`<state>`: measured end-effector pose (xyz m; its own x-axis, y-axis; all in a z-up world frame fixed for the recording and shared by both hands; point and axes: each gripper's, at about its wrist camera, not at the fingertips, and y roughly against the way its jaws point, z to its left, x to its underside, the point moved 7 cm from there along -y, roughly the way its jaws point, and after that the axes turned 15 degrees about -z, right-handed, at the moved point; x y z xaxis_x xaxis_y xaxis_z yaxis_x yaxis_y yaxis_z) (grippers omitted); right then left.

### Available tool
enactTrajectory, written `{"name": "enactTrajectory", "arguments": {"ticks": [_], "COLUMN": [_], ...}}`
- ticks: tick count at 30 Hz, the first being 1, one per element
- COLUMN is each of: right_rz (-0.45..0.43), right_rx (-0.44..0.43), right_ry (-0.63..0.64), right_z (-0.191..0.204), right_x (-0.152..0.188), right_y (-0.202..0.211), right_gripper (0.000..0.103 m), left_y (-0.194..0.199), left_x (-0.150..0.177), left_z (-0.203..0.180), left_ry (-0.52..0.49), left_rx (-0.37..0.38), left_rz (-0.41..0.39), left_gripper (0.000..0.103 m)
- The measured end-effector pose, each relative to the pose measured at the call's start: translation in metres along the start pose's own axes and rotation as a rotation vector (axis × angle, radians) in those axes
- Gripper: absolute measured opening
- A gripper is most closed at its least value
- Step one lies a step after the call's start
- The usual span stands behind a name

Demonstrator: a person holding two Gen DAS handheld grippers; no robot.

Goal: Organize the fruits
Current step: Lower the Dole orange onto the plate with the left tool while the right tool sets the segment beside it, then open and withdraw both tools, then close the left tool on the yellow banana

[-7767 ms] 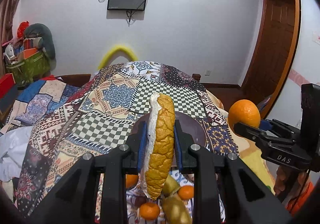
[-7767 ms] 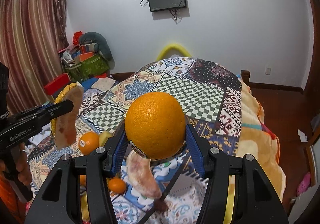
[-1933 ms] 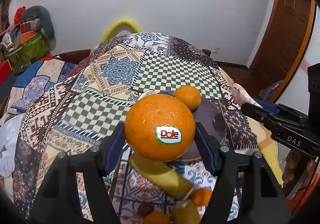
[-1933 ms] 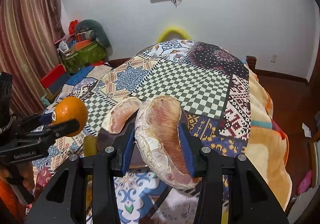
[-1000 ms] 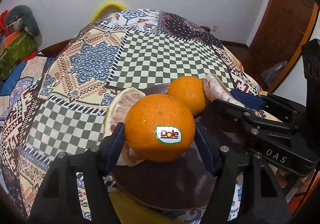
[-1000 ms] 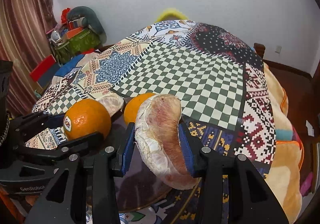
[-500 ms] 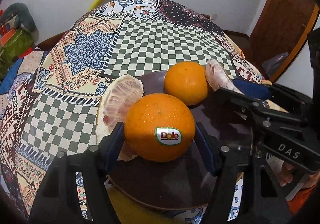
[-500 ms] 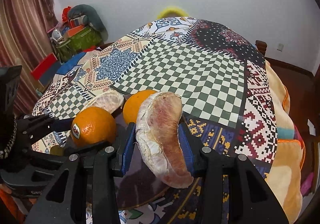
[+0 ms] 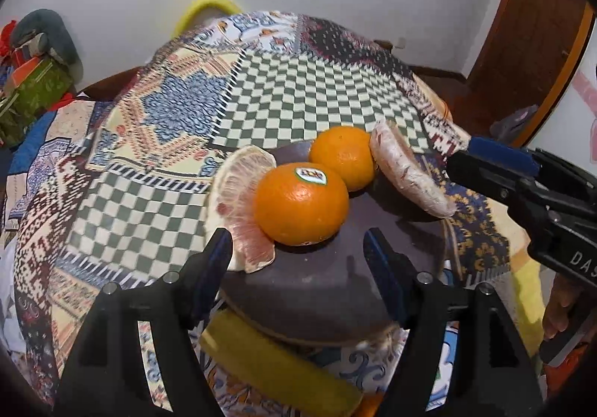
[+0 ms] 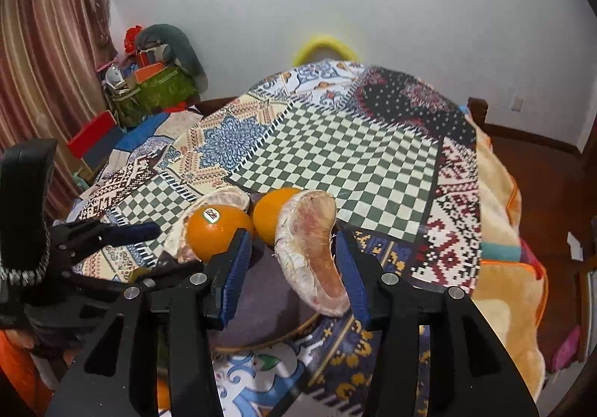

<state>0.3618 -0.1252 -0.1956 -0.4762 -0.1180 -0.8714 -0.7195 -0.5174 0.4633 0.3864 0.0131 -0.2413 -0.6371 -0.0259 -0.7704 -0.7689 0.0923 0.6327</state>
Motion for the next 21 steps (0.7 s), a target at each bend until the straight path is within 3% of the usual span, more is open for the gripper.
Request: {"name": "enactTrajectory", "arguments": {"ticks": [10, 16, 21], "right_rz": [-0.033, -0.023, -0.007], "right_rx": [0.005, 0.013, 0.016], "right_ry": [0.006, 0.014, 0.008], "right_z": [0.011, 0.018, 0.025], "right_x": [0.003, 0.023, 0.043], "right_y": [0.043, 0.074, 0.098], "right_gripper": [0.046, 0.046, 0.046], "left_y": [0.064, 0.099, 0.12], "left_x": [-0.004, 0.01, 0.035], "left_z": [0.012, 0.012, 0.004], "left_ry": [0.048, 0.045, 0.06], "left_rx": [-0.025, -0.043, -0.024], "left_rz": [-0.072, -0.112, -0.102], "left_gripper": [0.073, 0.073, 0.073]}}
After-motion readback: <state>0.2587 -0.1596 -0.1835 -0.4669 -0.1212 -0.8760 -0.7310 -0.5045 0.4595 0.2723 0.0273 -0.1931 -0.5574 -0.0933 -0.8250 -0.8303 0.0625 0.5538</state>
